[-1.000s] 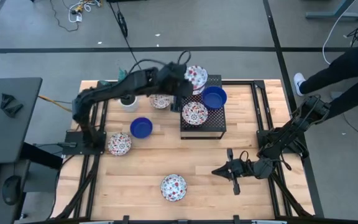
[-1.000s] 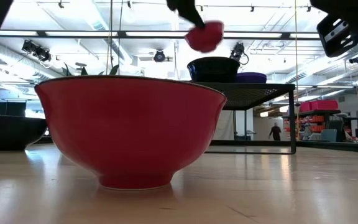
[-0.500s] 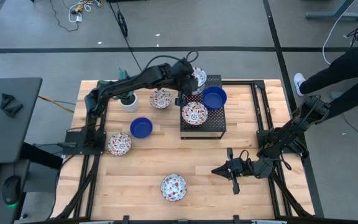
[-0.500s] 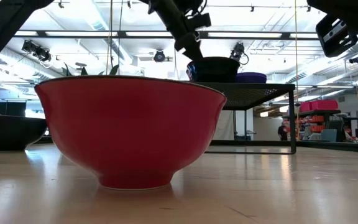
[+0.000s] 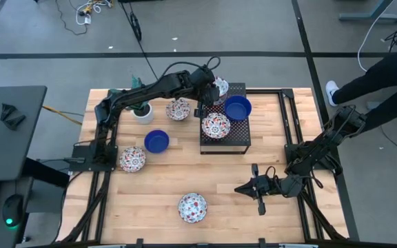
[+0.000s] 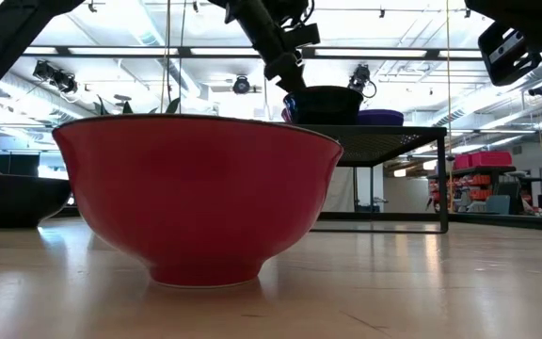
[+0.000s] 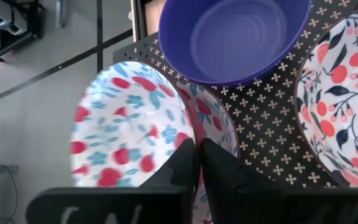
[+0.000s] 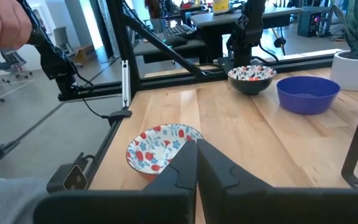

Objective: Pick & Place Mini bowls
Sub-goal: Stack the left red white bowl on top of the red white bowl on the shelf

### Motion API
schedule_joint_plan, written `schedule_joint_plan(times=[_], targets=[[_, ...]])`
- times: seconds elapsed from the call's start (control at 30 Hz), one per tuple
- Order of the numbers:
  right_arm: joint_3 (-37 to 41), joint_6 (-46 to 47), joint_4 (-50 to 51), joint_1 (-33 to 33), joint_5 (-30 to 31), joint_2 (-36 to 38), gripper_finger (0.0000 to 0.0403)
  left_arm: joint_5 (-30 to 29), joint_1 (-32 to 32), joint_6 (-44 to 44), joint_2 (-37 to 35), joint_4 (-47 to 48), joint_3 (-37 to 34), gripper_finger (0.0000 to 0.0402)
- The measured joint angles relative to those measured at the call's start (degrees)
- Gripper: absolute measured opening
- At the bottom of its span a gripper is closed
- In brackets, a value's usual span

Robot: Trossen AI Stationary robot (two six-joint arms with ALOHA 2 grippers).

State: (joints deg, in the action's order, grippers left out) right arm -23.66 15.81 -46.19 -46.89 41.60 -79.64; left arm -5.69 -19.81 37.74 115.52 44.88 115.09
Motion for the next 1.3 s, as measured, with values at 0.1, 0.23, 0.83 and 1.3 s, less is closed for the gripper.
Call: schedule_joint_plan(times=[0.1, 0.23, 0.83, 1.3], targets=[[0.0, -0.02, 0.0, 0.0, -0.01, 0.0, 0.0013, -0.02, 0.04, 0.0, 0.0, 0.29, 0.0, 0.0028], [0.0, -0.02, 0.0, 0.0, -0.02, 0.0, 0.0013, 0.0, 0.05, -0.02, 0.0, 1.76, 0.0, 0.0021], [0.0, -0.22, -0.04, 0.0, -0.02, 0.02, 0.0013, -0.8, 0.2, 0.39, 2.51, 2.69, 0.07, 0.0024], [0.0, -0.44, 0.02, 0.0, -0.04, 0.02, 0.0013, -4.35, 1.21, 0.22, 2.32, 2.54, 0.07, 0.0091]])
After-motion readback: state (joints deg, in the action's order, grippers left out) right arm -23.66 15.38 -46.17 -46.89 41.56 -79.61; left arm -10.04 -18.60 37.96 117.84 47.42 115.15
